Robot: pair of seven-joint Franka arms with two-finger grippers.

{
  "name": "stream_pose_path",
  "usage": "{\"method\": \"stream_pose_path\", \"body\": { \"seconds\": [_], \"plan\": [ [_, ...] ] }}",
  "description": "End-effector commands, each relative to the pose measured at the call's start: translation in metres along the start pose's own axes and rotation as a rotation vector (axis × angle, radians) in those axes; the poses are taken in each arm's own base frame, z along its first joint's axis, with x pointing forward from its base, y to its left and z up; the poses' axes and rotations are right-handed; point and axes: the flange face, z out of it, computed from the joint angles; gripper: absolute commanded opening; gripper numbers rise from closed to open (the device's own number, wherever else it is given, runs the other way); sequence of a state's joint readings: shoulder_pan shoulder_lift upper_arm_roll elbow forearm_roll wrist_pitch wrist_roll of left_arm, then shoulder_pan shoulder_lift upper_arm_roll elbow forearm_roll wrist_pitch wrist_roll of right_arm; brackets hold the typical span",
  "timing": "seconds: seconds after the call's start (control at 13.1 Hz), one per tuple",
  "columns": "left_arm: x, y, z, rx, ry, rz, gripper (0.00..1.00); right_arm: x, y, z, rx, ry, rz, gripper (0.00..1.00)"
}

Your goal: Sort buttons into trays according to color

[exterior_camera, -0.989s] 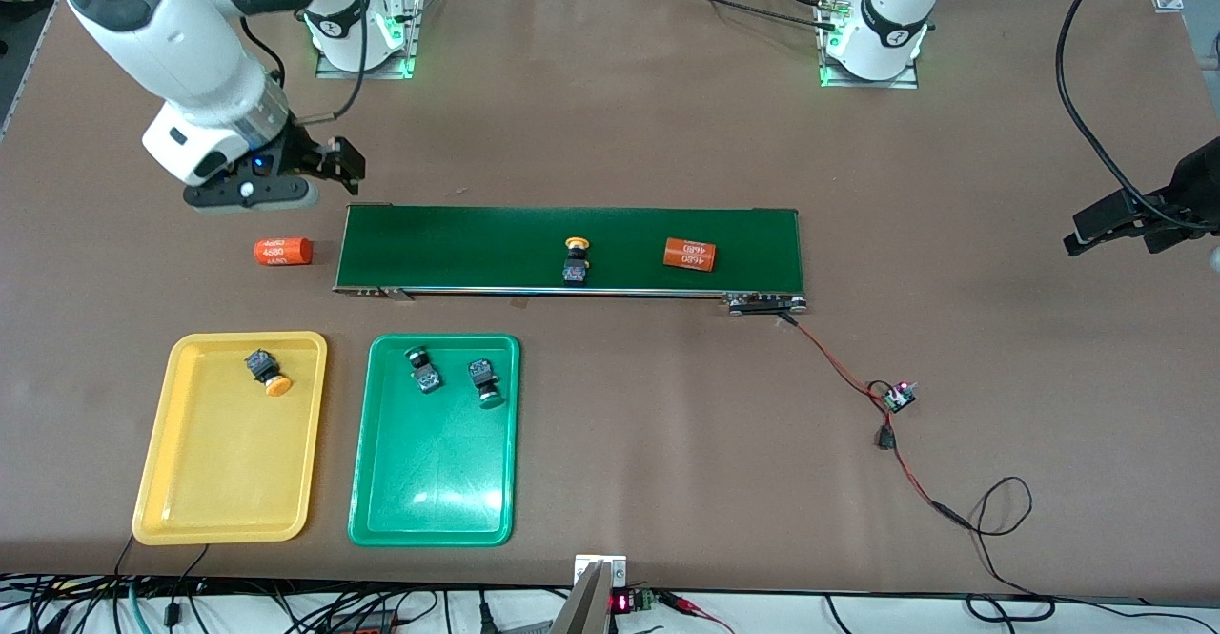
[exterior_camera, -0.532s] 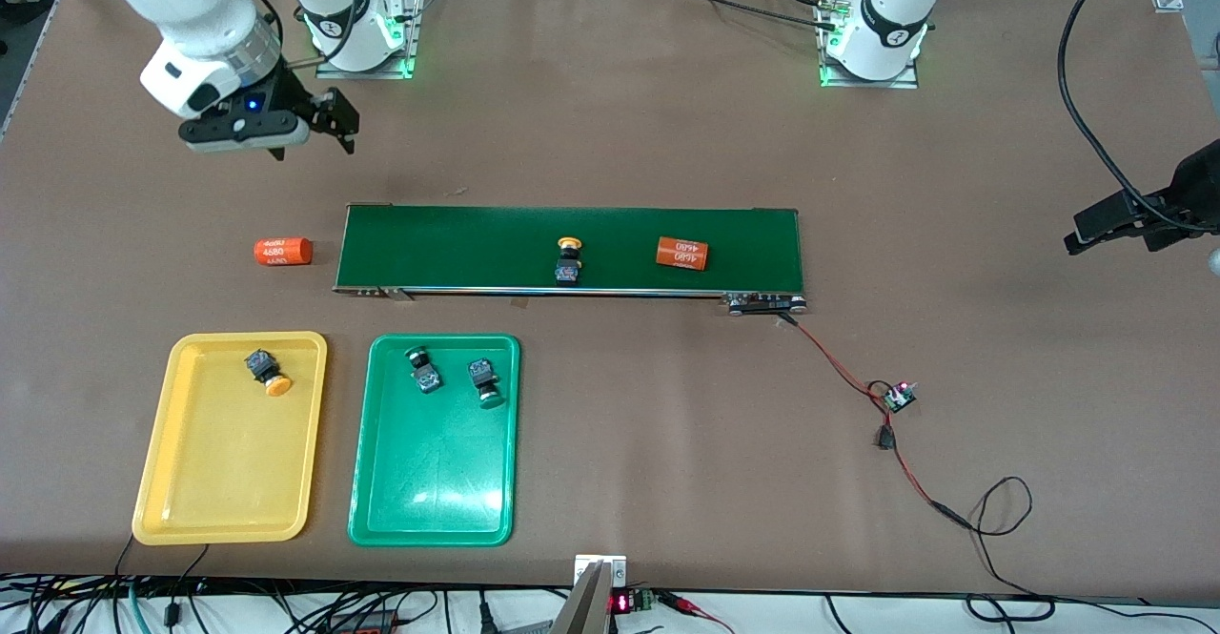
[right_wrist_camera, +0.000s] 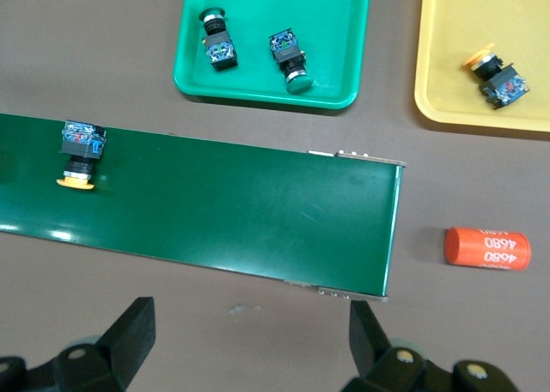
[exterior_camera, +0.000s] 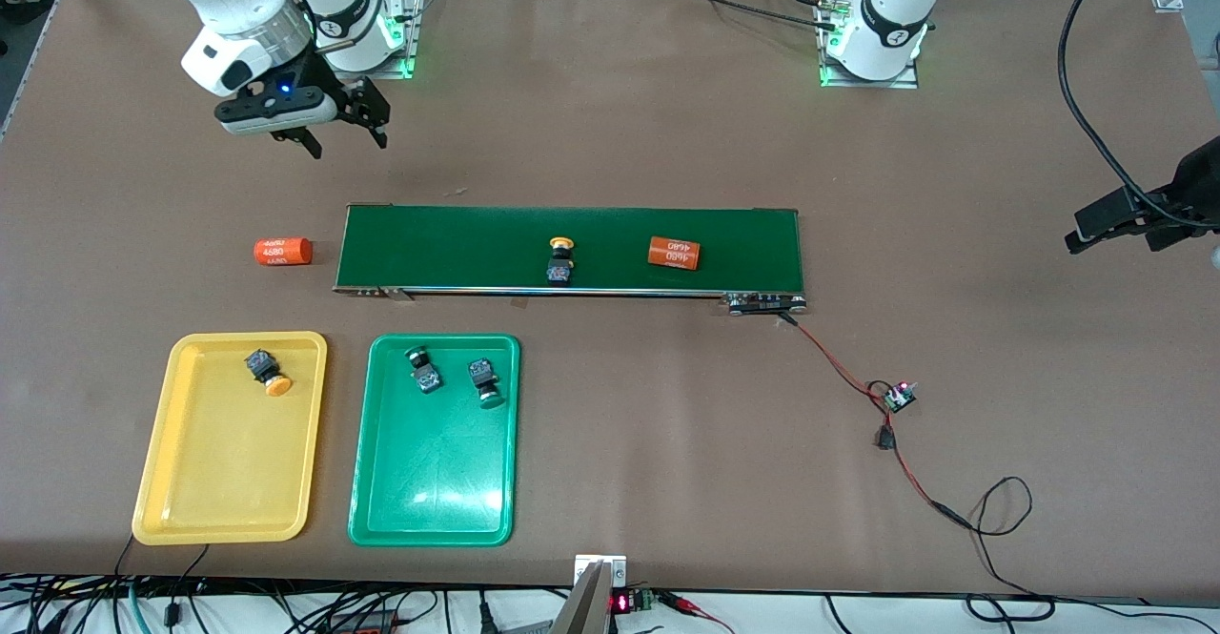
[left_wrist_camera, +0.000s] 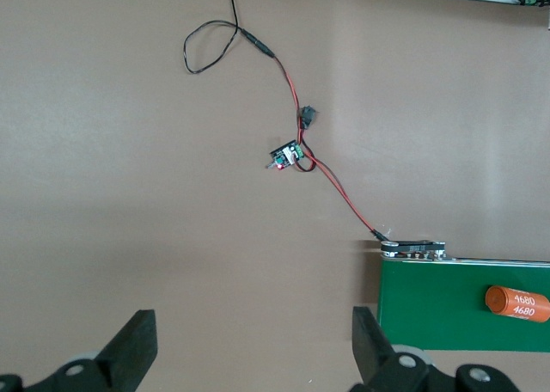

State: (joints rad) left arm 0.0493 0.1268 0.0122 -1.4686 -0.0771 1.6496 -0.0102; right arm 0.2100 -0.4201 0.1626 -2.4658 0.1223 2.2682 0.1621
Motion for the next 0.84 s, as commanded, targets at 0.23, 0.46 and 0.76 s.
{"method": "stream_pose_path", "body": {
  "seconds": [0.23,0.46,0.76],
  "plan": [
    [-0.023,-0.001,0.001,-0.001,0.035,0.006,1.0,0.004,-0.022,0.039,0.028,0.064,-0.023,1.0],
    [-0.029,0.006,-0.002,0.014,0.043,0.014,1.0,0.005,-0.036,0.062,0.033,0.06,-0.025,1.0],
    [-0.04,0.006,-0.009,0.014,-0.032,0.009,1.0,0.0,-0.038,0.079,0.029,0.018,-0.029,1.0]
  ]
}}
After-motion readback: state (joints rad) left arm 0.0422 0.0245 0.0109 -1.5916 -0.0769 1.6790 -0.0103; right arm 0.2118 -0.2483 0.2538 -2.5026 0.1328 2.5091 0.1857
